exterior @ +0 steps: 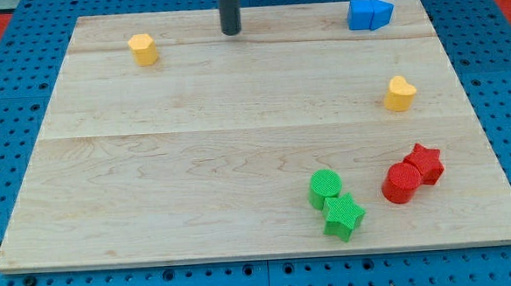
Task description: Push yellow hexagon towards down
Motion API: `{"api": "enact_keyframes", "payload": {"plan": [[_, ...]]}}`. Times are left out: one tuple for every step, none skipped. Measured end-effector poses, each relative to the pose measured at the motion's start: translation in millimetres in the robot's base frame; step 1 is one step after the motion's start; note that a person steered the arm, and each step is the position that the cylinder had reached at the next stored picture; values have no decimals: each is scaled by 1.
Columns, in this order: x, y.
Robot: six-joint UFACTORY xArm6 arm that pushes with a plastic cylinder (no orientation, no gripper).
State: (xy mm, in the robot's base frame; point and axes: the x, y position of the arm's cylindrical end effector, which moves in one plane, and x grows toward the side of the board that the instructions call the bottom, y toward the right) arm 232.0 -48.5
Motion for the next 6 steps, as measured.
{"api": "enact_keyframes", "payload": {"plan": [[-3,-47],[1,-79],[15,-98],[24,-128],[43,-141],[65,-141]]}}
